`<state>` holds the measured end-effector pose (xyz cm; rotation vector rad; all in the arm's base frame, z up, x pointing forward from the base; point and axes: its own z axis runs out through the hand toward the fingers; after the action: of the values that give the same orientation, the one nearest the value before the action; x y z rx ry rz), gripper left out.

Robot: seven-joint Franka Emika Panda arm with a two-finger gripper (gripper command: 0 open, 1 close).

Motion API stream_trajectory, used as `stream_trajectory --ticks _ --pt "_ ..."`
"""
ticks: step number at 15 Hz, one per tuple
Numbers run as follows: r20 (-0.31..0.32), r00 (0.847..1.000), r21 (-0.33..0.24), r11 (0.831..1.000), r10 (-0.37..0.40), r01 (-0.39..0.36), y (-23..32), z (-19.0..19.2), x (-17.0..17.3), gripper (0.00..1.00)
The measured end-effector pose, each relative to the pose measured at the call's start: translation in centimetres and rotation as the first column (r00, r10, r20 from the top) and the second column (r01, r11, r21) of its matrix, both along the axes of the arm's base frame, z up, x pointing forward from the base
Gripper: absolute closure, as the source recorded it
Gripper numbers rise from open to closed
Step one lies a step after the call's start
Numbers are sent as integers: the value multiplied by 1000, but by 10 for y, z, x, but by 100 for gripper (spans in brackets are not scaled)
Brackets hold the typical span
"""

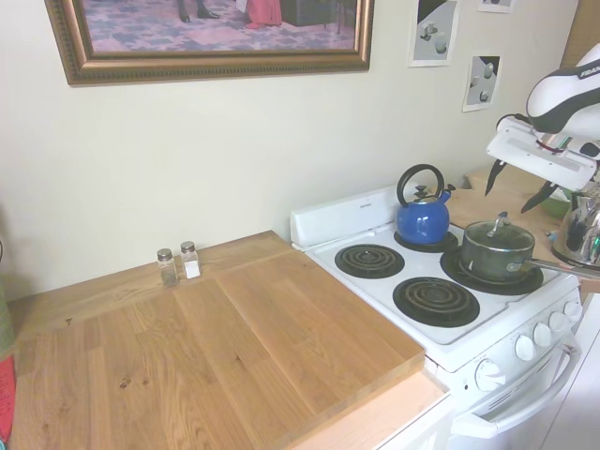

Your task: Uncover the lid of the pot

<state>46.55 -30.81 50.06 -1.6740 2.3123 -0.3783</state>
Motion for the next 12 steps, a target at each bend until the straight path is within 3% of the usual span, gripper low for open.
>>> stream_trajectory --ticks 5,12 --pt "-95 995 24 1000 20 -18 -12 -22 22 100" --pt "-127 991 27 999 40 -37 -10 -34 38 100"
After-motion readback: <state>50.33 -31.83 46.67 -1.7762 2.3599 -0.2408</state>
